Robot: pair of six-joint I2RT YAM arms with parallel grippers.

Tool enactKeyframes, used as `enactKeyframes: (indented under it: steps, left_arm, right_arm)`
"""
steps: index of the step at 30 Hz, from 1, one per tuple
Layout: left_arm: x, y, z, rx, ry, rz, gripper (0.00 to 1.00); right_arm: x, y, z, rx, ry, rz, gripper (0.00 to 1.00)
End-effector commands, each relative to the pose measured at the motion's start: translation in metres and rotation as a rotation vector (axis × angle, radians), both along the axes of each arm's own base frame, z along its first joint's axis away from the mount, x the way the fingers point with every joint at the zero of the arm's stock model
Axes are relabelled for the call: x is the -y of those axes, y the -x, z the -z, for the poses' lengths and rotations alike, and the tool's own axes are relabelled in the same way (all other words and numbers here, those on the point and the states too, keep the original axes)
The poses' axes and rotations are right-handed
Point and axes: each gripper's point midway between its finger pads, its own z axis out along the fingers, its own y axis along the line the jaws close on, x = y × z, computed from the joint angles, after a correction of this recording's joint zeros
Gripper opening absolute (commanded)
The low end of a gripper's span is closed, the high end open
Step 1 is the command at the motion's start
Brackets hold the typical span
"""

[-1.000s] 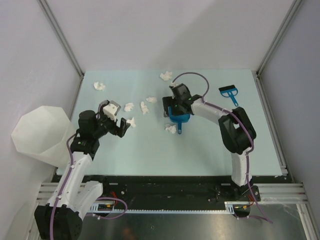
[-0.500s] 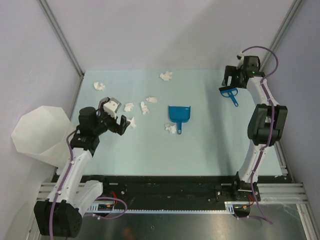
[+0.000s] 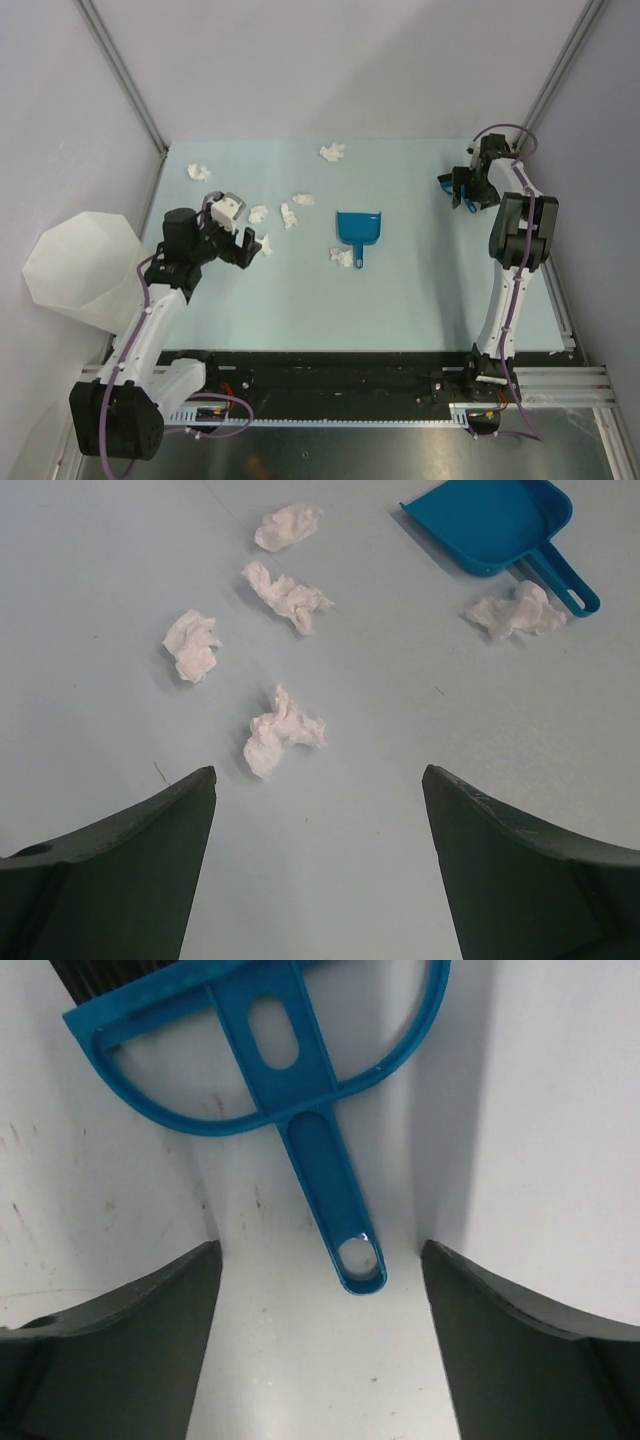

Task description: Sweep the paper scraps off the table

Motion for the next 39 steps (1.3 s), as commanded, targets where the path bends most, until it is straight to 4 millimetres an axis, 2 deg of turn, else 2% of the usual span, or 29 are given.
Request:
enactKeyframes:
  steps: [1,5,6,7,10,15,17,21,22,24,25,28,29,30,32,33,35,37,38,39]
  left_arm:
    - [0.003,-0.009,-0.027,0.074,-0.007,0.023,0.88]
    - [0.002,-0.009,-0.028,0.08,-0.014,0.016,0.88]
    - [0.002,-0.009,-0.028,0.083,-0.014,0.018,0.88]
    - [0.003,-0.009,-0.028,0.081,-0.014,0.02,0.88]
    - [0.005,-0.008,-0.03,0.083,-0.007,0.026,0.88]
    - [0.01,-0.003,-0.031,0.096,-0.014,0.049,0.87]
    - [0.014,-0.001,-0.028,0.11,-0.04,0.08,0.86]
    - [0.029,0.006,-0.017,0.125,-0.111,0.153,0.86]
    - [0.039,0.009,-0.015,0.132,-0.13,0.198,0.87]
    - [0.056,0.016,-0.012,0.151,-0.166,0.27,0.87]
    - [0.062,0.017,-0.009,0.153,-0.181,0.301,0.87]
    - [0.086,0.021,-0.01,0.184,-0.233,0.382,0.87]
    - [0.091,0.02,-0.016,0.204,-0.248,0.39,0.86]
    - [0.104,0.024,-0.017,0.229,-0.278,0.441,0.86]
    - [0.113,0.023,-0.017,0.261,-0.338,0.465,0.86]
    - [0.125,0.029,-0.018,0.309,-0.383,0.532,0.84]
    - [0.133,0.031,-0.022,0.369,-0.458,0.567,0.85]
    - [0.148,0.043,-0.03,0.479,-0.536,0.657,0.86]
    - [0.149,0.047,-0.03,0.513,-0.563,0.675,0.91]
    - [0.156,0.053,-0.044,0.621,-0.583,0.706,0.94]
  right_arm:
    - [-0.003,0.011,0.031,-0.118,0.002,-0.05,0.66]
    - [-0.006,0.022,0.039,-0.155,-0.035,-0.03,0.36]
    - [-0.008,0.027,0.036,-0.156,-0.039,-0.031,0.31]
    - [-0.011,0.028,0.036,-0.153,-0.044,-0.035,0.21]
    - [-0.025,0.031,0.022,-0.113,-0.057,-0.055,0.0]
    - [-0.07,0.039,-0.014,-0.005,-0.218,-0.064,0.0]
    - [-0.083,0.05,-0.029,0.042,-0.263,-0.053,0.0]
    - [-0.106,0.079,-0.041,0.022,-0.28,-0.074,0.0]
    - [-0.114,0.086,-0.043,0.011,-0.272,-0.089,0.0]
    - [-0.117,0.1,-0.051,0.013,-0.276,-0.085,0.0]
    - [-0.137,0.106,-0.055,0.012,-0.288,-0.128,0.0]
    - [-0.158,0.122,-0.069,0.029,-0.308,-0.161,0.0]
    - [-0.163,0.125,-0.075,0.039,-0.312,-0.173,0.0]
    - [-0.168,0.129,-0.083,0.056,-0.319,-0.184,0.0]
    - [-0.187,0.139,-0.091,0.055,-0.347,-0.225,0.0]
    - [-0.196,0.143,-0.099,0.065,-0.366,-0.249,0.0]
    - [-0.218,0.155,-0.107,0.06,-0.386,-0.307,0.0]
    - [-0.237,0.165,-0.121,0.078,-0.42,-0.358,0.0]
    - [-0.253,0.173,-0.126,0.075,-0.436,-0.392,0.0]
    - [-0.262,0.179,-0.129,0.072,-0.451,-0.417,0.0]
